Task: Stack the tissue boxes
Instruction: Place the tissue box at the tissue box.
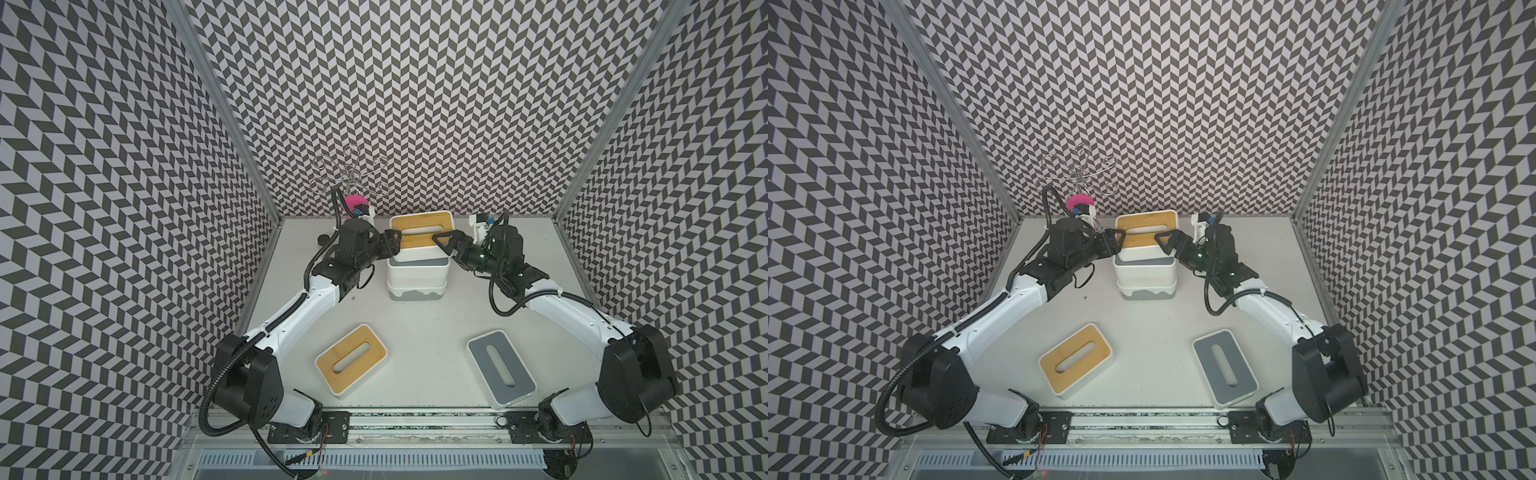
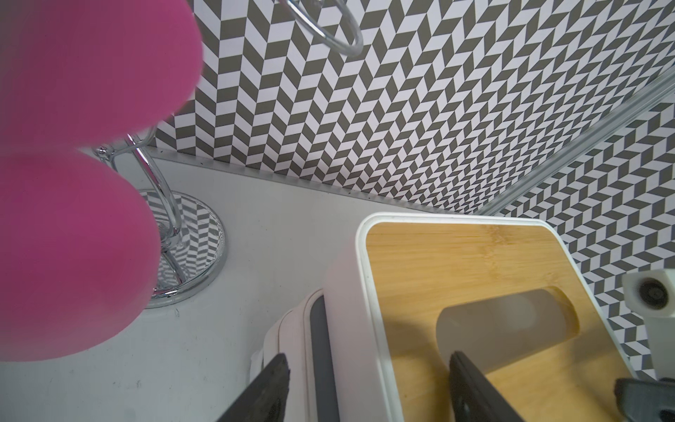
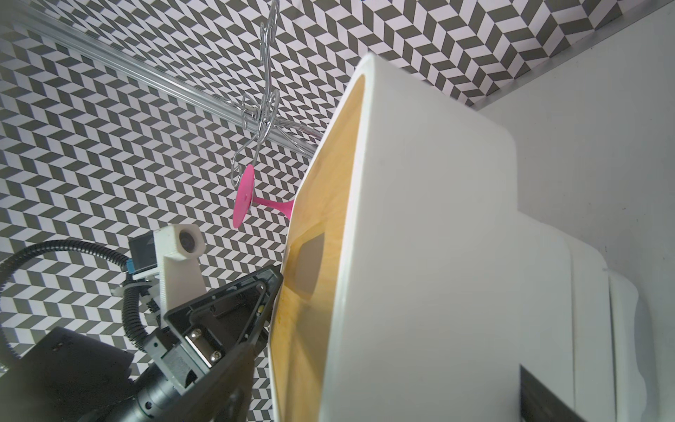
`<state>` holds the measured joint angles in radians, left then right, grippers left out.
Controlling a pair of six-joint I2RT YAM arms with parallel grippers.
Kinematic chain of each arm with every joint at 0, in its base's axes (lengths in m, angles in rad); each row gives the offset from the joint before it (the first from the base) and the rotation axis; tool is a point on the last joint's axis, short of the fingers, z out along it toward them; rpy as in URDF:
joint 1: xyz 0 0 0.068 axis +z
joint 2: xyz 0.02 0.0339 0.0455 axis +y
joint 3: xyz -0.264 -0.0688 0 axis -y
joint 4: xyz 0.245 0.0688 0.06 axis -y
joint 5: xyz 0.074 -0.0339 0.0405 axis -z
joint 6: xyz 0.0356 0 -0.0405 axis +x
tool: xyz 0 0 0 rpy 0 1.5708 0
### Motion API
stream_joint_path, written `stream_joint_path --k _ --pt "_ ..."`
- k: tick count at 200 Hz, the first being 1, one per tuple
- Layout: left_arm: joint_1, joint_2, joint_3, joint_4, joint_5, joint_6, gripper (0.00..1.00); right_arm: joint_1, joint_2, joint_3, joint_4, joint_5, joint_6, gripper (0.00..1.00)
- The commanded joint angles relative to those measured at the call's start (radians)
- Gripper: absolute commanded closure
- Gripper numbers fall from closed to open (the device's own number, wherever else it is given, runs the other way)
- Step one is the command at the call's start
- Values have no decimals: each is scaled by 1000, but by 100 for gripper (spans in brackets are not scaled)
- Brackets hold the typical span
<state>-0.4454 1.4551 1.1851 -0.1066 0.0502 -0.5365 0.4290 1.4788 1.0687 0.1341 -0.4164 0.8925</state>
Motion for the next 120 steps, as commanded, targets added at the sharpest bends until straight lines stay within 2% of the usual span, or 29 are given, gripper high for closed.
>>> stream_joint_path --k 1,30,120 --pt "-6 34 25 -65 -41 10 31 -4 -17 21 -3 26 -28 3" --pt "-12 35 28 -62 -44 12 32 -10 -25 14 -21 37 -39 0" --pt "-30 42 41 -70 -72 10 32 -27 -63 -5 -55 60 -68 1"
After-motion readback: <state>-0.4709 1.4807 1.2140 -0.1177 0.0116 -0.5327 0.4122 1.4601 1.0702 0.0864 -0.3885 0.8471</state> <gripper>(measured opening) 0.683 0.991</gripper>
